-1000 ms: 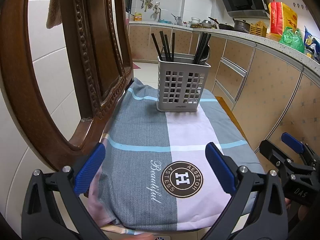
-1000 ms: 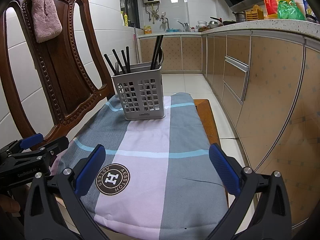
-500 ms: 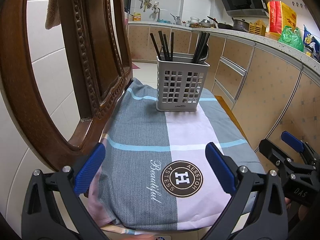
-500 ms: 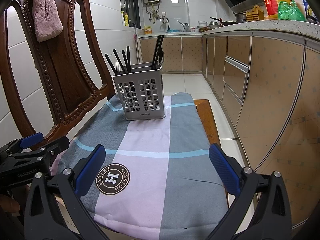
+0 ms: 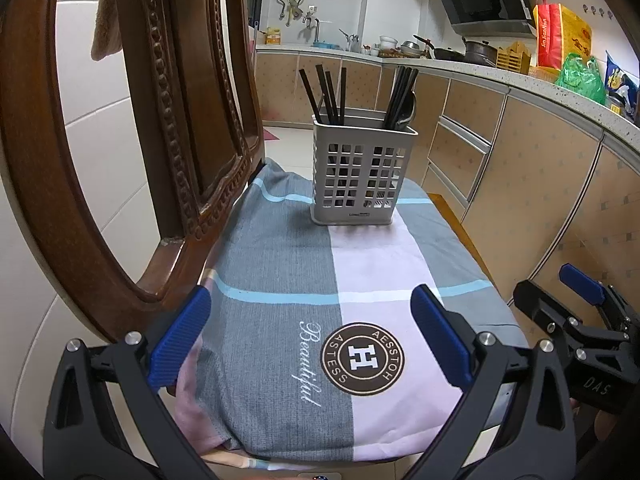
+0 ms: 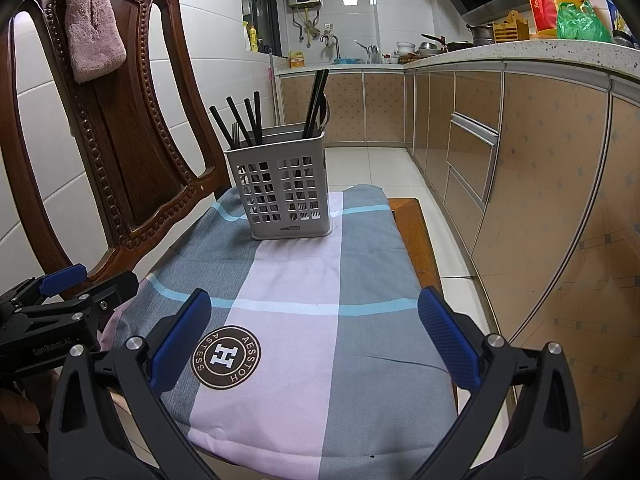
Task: Organize utensils
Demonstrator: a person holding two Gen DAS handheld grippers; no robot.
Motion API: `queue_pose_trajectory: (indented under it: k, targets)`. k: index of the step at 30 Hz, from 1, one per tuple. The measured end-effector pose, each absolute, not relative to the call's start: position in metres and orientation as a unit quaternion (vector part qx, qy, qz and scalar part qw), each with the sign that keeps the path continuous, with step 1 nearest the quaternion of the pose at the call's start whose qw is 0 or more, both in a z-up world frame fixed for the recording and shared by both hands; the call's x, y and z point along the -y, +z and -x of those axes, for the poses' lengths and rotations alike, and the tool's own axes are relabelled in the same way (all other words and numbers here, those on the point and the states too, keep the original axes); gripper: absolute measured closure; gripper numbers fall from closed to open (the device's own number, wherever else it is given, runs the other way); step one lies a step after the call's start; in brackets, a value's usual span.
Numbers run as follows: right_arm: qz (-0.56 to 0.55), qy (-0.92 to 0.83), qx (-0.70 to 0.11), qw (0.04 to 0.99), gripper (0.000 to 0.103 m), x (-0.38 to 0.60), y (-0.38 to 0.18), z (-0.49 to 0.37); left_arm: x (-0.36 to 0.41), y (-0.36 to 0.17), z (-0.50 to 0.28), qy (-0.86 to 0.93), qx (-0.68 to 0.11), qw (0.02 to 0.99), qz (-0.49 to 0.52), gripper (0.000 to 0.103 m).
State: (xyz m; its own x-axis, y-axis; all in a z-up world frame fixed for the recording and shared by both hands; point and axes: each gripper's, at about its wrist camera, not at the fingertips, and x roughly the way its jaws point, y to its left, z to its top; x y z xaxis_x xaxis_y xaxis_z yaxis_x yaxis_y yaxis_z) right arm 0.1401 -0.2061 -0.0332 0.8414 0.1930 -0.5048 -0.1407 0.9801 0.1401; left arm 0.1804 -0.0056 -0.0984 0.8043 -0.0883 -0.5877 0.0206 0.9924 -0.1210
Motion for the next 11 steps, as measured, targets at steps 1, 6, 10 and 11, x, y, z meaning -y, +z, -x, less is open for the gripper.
queue_pose_trajectory:
  k: [1, 6, 10, 11]
  targets:
    - [-0.048, 0.087, -0.268, 0.958, 0.003, 0.2057, -0.0334, -0.14, 0.0058, -0.0984, -0.1804, -0.029, -0.312, 0.948, 0.055, 0.004]
    - [-0.048, 0.087, -0.267, 0.958, 0.003, 0.2056, -0.0335, -0.1399, 0.0038, -0.0999, -0.1841, -0.031, -0.321, 0.945, 0.059, 0.004]
    - [-0.049, 0.087, -0.267, 0.958, 0.003, 0.2058, -0.0335, -0.1401, 0.0031, -0.1015, -0.1879, -0.033, -0.326, 0.943, 0.053, 0.004]
    - [-0.049, 0.087, -0.268, 0.958, 0.003, 0.2058, -0.0336, -0.1403, 0.0033, -0.1022, -0.1885, -0.033, -0.328, 0.943, 0.051, 0.004]
